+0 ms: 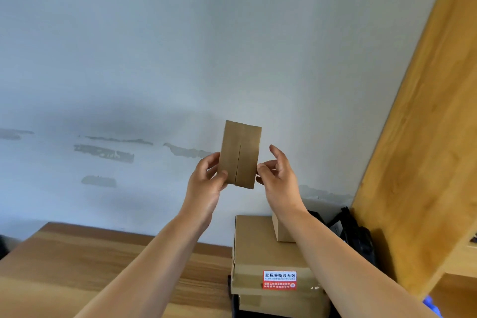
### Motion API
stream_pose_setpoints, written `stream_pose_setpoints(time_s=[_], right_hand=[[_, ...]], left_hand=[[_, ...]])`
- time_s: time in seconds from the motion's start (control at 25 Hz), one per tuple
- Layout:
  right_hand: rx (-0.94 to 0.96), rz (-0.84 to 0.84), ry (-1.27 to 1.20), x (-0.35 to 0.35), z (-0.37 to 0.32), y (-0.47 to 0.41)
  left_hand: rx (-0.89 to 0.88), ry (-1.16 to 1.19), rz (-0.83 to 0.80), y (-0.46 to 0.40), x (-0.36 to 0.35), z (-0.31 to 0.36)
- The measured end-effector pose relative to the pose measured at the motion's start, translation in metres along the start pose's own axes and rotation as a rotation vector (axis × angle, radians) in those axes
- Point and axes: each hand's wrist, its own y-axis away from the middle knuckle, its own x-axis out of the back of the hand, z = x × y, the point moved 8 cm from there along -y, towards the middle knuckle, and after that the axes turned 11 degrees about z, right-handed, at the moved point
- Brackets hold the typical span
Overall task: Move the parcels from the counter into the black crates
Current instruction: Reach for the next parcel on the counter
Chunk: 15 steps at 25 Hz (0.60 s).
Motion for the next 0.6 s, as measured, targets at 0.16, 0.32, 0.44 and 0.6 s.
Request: stream_pose_setpoints(time_s=[0.16,0.32,0.44,0.6], right_hand=[[-0.068,-0.067,-0.105,-0.007,-0.013,0.006],[-0.132,-0.069,-0.183,-0.008,-0.018,0.013],[-0.120,-0.076,-0.194,-0.009,-0.019,0.017],[-0.053,-0.086,-0.160,-0.010,-0.023,0.024]], left_hand=[[-0.076,-0.076,-0.002,-0.002,0.014,0.014],[-0.017,-0.011,0.023,-0.006,0.023,0.021],[0.017,-0.008,-0.008,-0.002,0.021,0.022],[0.020,-0.038,-0.038,-0.001,0.024,0.018]])
